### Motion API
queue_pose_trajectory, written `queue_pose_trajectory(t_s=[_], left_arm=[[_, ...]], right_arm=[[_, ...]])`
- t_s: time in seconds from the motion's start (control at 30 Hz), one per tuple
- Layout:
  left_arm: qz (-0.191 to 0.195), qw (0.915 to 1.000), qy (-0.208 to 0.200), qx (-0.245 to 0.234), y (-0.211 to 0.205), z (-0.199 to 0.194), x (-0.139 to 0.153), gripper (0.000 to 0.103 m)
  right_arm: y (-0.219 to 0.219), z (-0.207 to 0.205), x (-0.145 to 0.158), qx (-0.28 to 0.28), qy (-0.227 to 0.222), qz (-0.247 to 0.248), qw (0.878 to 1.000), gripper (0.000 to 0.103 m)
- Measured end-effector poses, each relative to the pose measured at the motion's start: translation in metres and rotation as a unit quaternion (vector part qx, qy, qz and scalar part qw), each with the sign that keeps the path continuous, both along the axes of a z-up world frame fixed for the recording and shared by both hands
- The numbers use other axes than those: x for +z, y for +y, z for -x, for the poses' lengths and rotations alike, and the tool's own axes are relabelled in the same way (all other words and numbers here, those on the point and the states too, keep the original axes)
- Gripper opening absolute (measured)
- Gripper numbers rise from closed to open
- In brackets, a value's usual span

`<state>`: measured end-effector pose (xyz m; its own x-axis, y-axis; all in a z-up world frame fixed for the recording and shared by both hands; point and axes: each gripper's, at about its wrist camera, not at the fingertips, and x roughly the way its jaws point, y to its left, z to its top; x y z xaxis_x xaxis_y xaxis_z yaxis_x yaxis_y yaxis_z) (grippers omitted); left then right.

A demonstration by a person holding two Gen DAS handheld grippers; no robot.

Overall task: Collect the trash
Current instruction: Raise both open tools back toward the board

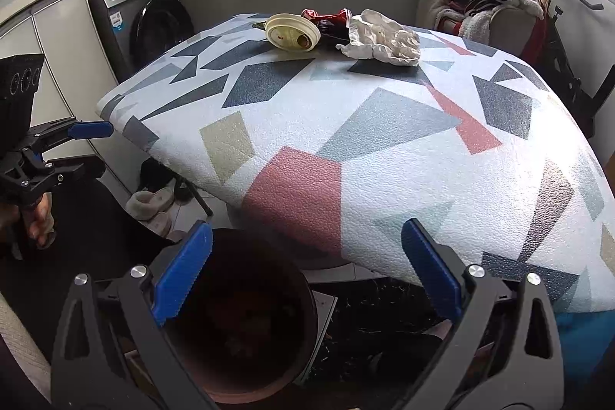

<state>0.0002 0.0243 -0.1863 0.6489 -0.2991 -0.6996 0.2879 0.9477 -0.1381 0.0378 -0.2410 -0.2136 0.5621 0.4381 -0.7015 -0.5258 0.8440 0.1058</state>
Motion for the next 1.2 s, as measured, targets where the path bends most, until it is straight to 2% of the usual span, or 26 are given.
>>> queue_pose_trajectory(t_s=[0.97, 1.1, 1.2], left_arm=[[0.021, 0.9987, 0.020, 0.042, 0.014, -0.011, -0.006, 0.097], [0.042, 0.9966, 0.040, 0.058, 0.025, -0.025, -0.002, 0.097], [0.042, 0.9967, 0.037, 0.058, 0.029, -0.044, 0.011, 0.097]], right_arm=[[-0.003, -0.005, -0.003, -0.006, 0.013, -0.009, 1.000, 0.097], [-0.003, -0.009, -0.003, -0.009, 0.016, -0.010, 1.000, 0.097], [-0.005, -0.012, -0.003, -0.021, 0.020, -0.015, 0.999, 0.097]])
